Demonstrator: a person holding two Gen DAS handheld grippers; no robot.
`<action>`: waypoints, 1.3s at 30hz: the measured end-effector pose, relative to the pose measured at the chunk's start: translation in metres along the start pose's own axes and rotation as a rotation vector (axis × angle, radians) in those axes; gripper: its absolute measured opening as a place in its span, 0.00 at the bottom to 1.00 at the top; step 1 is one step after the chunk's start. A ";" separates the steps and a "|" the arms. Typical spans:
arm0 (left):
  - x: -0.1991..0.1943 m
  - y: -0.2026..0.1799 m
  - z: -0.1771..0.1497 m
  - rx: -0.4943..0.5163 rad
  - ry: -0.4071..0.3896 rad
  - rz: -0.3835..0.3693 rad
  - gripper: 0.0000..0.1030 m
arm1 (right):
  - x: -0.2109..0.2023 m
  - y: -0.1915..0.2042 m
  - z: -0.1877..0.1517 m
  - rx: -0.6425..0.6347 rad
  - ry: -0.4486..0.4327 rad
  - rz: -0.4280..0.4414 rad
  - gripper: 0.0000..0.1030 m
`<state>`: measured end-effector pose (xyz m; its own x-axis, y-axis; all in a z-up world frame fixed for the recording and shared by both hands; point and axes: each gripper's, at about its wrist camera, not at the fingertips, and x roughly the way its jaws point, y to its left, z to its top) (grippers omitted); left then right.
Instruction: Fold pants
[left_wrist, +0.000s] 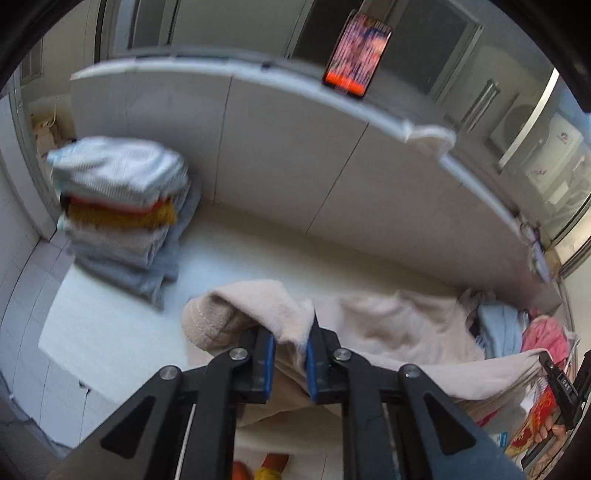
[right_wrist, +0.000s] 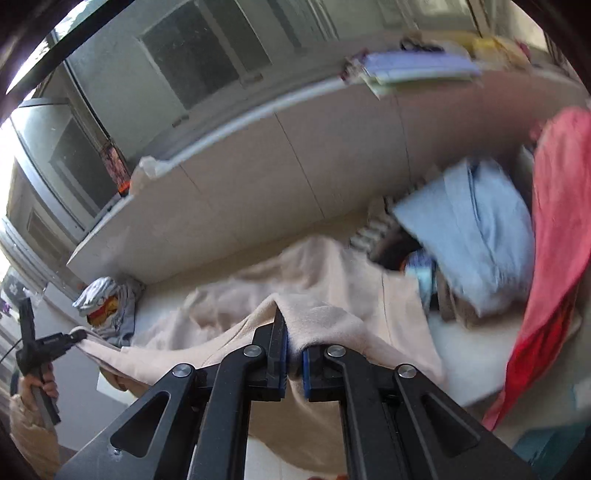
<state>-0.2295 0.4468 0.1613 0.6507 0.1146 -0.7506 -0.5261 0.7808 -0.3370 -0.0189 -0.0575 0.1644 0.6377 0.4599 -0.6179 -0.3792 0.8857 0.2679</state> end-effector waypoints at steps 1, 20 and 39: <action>-0.024 -0.013 0.028 0.013 -0.090 -0.023 0.13 | -0.019 0.017 0.031 -0.033 -0.088 0.026 0.06; -0.038 0.085 -0.100 -0.048 -0.094 0.101 0.14 | -0.022 0.015 -0.086 -0.047 0.139 0.083 0.06; 0.017 0.114 -0.183 -0.120 0.182 0.243 0.20 | 0.026 -0.021 -0.165 0.161 0.415 0.029 0.06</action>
<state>-0.3788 0.4257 0.0063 0.3955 0.1687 -0.9028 -0.7221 0.6645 -0.1922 -0.1050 -0.0749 0.0203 0.2925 0.4490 -0.8443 -0.2630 0.8867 0.3804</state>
